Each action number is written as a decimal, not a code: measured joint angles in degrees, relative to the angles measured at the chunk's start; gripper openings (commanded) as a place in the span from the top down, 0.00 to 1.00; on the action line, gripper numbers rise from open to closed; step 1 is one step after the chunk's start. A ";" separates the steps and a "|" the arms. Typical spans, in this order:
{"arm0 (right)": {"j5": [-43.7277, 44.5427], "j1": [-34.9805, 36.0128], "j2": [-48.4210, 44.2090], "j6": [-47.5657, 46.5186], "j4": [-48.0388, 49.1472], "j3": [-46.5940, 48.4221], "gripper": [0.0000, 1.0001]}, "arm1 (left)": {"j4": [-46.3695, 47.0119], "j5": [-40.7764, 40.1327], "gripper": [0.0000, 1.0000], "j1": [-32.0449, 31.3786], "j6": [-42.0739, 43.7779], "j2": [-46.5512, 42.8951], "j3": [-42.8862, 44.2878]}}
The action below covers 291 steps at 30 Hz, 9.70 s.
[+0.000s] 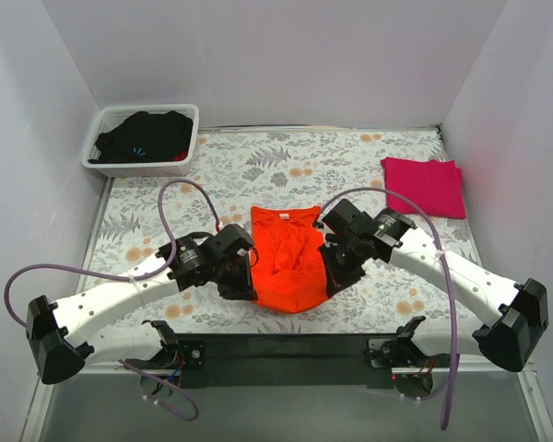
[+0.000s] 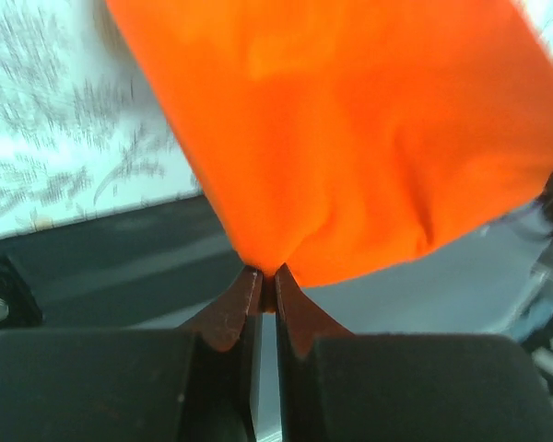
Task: Fold and stack the t-shirts
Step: Fold the tshirt, then neatly place the folded tshirt to the corner
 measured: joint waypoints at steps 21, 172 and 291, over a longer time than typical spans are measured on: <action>6.93 -11.37 13.07 -11.91 -3.34 19.85 0.99 | 11.69 -17.62 1.00 11.10 6.97 11.23 6.73; -45.86 -29.66 40.11 -3.50 64.15 -14.03 0.96 | 43.56 7.43 0.73 26.88 6.36 30.58 -5.53; -24.22 -31.08 38.97 23.63 90.09 -17.31 0.98 | 48.85 -18.14 0.83 -5.09 41.27 40.09 13.05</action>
